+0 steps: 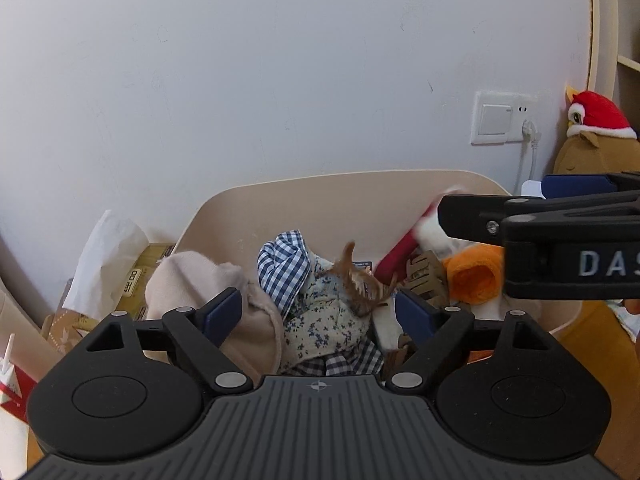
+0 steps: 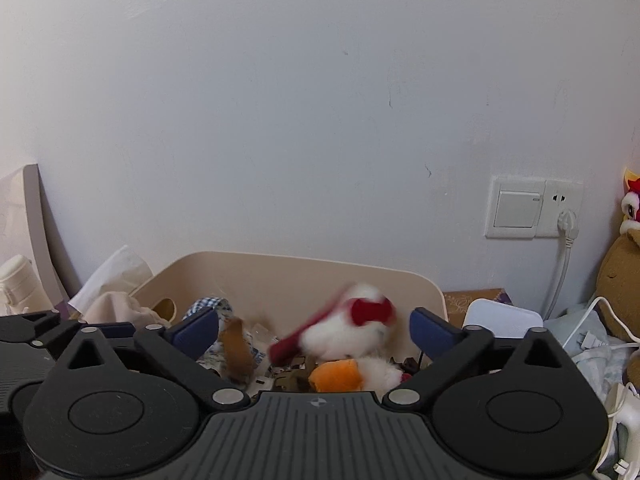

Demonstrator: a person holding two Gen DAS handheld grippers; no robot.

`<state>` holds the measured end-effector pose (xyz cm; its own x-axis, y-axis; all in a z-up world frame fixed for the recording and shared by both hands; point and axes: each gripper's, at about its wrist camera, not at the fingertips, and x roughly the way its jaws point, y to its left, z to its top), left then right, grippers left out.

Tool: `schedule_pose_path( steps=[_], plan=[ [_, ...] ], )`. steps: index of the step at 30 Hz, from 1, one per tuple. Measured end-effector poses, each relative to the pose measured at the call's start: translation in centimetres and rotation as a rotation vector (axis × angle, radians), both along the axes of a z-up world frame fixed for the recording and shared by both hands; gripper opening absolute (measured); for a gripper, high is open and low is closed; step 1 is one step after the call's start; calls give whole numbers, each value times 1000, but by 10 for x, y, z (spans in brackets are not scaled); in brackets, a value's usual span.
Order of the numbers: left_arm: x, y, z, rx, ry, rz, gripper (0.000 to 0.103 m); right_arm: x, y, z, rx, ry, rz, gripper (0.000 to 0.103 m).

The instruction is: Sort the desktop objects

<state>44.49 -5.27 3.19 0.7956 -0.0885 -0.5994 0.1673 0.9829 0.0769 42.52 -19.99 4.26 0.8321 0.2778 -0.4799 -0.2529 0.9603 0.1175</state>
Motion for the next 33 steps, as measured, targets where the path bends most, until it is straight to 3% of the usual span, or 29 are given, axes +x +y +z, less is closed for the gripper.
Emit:
schedule_pose_path(
  steps=[9, 16, 29, 33],
  plan=[
    [-34, 7, 10, -35, 10, 34, 86, -14, -11, -4, 18, 58, -26, 103],
    [-71, 17, 15, -53, 1, 64, 86, -40, -32, -8, 90, 126, -52, 103],
    [-167, 16, 28, -47, -45, 74, 86, -132, -55, 2, 86, 48, -68, 103],
    [-196, 16, 31, -56, -49, 64, 86, -169, -53, 8, 35, 7, -68, 103]
  ],
)
